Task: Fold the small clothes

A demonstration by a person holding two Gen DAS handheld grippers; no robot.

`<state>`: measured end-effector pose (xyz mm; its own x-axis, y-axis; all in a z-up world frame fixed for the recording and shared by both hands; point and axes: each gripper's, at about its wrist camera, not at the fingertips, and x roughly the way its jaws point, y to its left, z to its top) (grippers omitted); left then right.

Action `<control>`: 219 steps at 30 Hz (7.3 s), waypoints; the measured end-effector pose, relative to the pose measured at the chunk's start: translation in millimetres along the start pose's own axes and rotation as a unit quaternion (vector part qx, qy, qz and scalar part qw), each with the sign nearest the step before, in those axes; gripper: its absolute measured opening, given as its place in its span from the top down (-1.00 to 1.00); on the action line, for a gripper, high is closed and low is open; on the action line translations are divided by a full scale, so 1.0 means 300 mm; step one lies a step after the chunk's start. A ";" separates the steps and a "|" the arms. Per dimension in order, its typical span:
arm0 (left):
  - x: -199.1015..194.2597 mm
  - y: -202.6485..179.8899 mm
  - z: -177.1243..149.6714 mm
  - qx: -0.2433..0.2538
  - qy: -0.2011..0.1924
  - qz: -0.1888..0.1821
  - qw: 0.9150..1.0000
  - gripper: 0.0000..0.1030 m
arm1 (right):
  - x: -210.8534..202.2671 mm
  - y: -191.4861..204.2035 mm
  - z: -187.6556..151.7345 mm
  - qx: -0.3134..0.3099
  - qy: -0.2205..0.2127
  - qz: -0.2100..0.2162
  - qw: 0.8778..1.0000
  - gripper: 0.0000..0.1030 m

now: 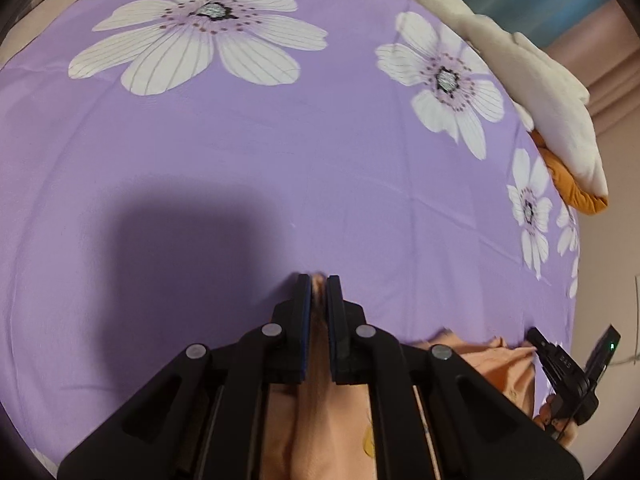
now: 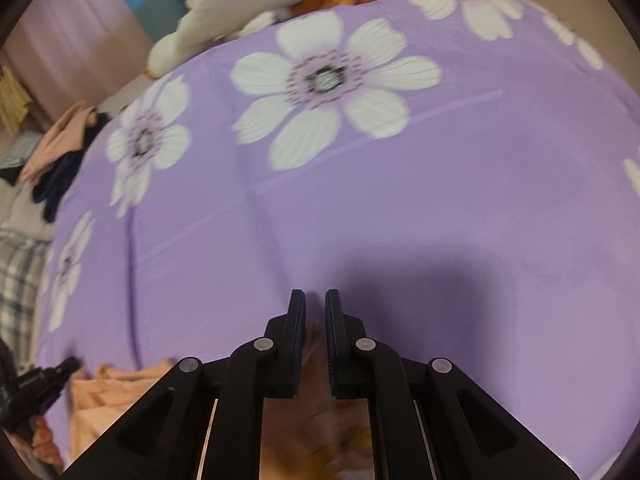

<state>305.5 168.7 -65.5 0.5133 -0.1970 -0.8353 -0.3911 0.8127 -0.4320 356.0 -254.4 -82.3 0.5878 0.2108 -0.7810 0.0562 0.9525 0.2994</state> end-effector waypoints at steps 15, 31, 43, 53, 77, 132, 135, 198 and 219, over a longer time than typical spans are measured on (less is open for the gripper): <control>-0.259 0.058 -0.195 0.053 -0.019 -0.029 0.998 0.18 | -0.104 -0.003 -0.028 -0.068 0.014 0.076 0.995 0.35; -0.242 0.059 -0.504 0.090 0.027 -0.031 0.995 0.67 | -0.066 0.055 -0.017 -0.063 -0.029 0.026 0.997 0.88; -0.296 0.077 -0.553 0.084 0.009 -0.026 0.996 0.58 | -0.081 -0.013 -0.058 -0.030 -0.001 0.027 0.999 0.72; -0.300 0.093 -0.609 0.074 0.024 -0.057 0.995 0.05 | -0.326 -0.139 -0.323 0.003 -0.004 0.071 0.997 0.00; -0.389 0.107 -0.670 0.063 0.011 -0.074 0.995 0.86 | -0.477 -0.182 -0.508 0.032 -0.029 0.099 0.994 0.88; -0.434 0.092 -0.708 0.061 0.001 -0.026 0.998 0.02 | -0.676 -0.232 -0.541 0.095 -0.116 0.061 0.987 0.79; -0.434 0.084 -0.716 0.066 0.003 -0.024 0.997 0.02 | -0.682 -0.218 -0.525 0.071 -0.123 0.030 0.989 0.79; -0.281 -0.192 -0.854 0.187 0.104 -0.099 0.972 0.74 | -0.303 0.256 -0.506 -0.170 0.030 0.139 0.975 0.46; -0.232 -0.203 -0.725 0.177 0.068 -0.082 0.979 -0.47 | -0.404 0.138 -0.536 -0.108 -0.001 0.103 0.989 -0.33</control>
<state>127.3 13.7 -55.1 0.4315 -0.3915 -0.8128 -0.0112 0.8985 -0.4387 157.2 -205.2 -63.5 0.5706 0.4049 -0.7145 -0.2381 0.9142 0.3280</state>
